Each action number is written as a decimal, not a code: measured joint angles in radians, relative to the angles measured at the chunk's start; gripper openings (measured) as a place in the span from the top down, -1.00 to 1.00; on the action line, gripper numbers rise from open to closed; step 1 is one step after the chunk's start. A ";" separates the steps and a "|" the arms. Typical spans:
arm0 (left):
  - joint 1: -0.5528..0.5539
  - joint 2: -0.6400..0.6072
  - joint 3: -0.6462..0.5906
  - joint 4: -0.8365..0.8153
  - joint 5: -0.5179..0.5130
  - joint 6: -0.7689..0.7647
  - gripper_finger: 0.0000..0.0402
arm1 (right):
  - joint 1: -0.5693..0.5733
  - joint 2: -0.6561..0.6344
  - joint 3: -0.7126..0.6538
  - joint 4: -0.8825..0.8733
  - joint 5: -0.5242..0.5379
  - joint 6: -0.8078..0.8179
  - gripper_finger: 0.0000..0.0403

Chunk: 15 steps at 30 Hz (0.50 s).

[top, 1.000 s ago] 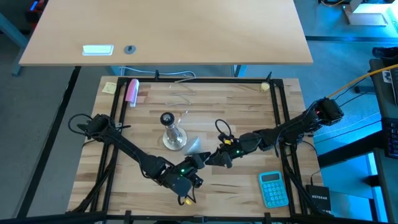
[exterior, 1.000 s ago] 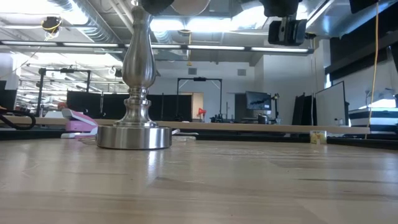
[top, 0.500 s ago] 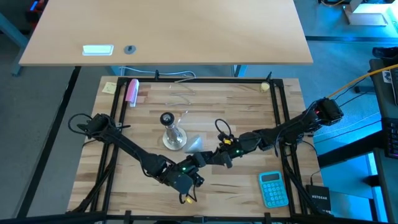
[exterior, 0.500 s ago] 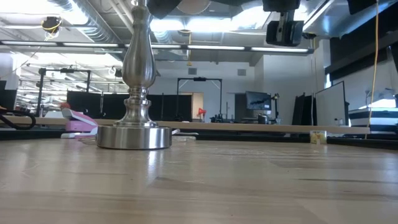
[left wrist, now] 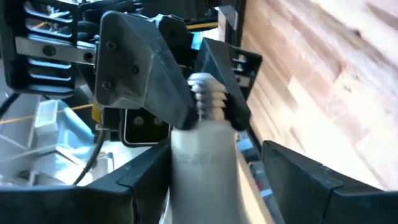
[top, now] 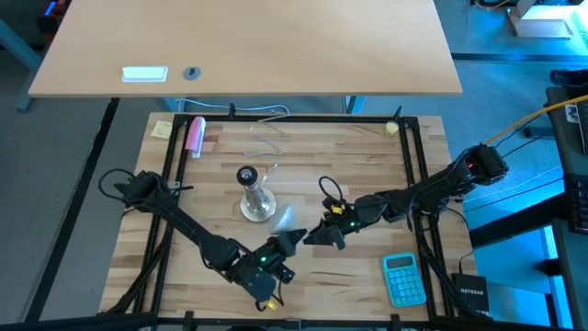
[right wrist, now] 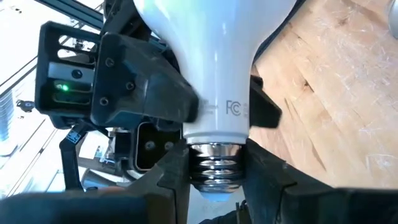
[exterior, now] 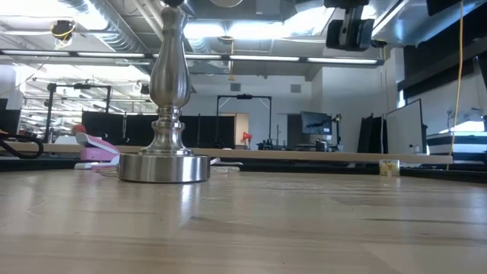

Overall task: Screw lightbulb
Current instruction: Insert the lightbulb into the desk lamp

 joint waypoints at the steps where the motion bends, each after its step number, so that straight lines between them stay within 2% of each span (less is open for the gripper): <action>1: -0.005 0.000 0.000 -0.016 -0.006 -0.004 -0.18 | 0.000 0.000 0.000 -0.001 0.001 0.001 0.44; 9: -0.048 0.000 0.000 -0.058 -0.113 -0.090 -0.18 | -0.001 -0.002 0.000 0.017 -0.011 0.013 0.44; 15: -0.078 0.002 -0.003 -0.066 -0.107 -0.087 -0.18 | -0.012 -0.008 0.002 0.037 -0.013 0.013 0.44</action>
